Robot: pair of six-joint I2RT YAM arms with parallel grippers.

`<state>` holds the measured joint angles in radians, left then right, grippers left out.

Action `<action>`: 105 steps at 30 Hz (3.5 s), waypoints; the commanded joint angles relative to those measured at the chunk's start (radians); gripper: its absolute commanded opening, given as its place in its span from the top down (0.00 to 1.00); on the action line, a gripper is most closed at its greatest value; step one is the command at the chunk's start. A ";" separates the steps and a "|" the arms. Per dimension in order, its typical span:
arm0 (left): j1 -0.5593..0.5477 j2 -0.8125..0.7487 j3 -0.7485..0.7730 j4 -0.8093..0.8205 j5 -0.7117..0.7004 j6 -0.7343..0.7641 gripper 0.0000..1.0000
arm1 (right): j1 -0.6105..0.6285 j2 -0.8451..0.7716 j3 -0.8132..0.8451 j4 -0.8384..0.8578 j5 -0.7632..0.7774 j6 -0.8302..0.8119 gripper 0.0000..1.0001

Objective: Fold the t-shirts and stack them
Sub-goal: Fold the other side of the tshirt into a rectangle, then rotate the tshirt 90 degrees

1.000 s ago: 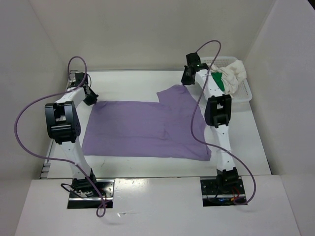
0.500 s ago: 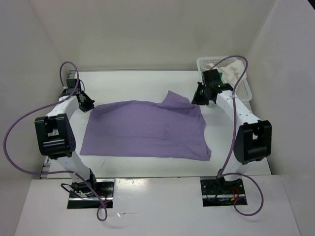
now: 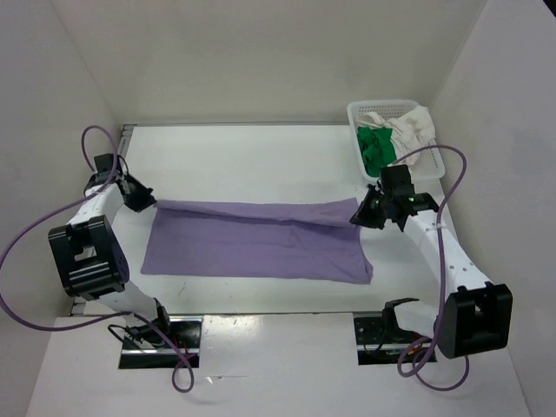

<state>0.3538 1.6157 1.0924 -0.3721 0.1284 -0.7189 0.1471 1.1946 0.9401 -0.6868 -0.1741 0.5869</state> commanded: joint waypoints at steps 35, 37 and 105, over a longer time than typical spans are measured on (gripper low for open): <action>-0.243 0.044 -0.109 0.068 0.139 -0.013 0.56 | 0.258 0.589 0.247 0.322 0.188 0.067 0.60; -0.234 0.044 -0.120 0.081 0.148 -0.013 0.56 | 0.258 0.609 0.256 0.311 0.188 0.054 0.60; -0.387 0.044 -0.066 0.107 0.195 -0.068 0.58 | 0.277 0.414 0.029 0.283 0.074 0.151 0.98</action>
<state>0.0105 1.6329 0.9958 -0.2657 0.3229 -0.7891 0.5091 1.5406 0.9997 -0.5556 -0.1879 0.7010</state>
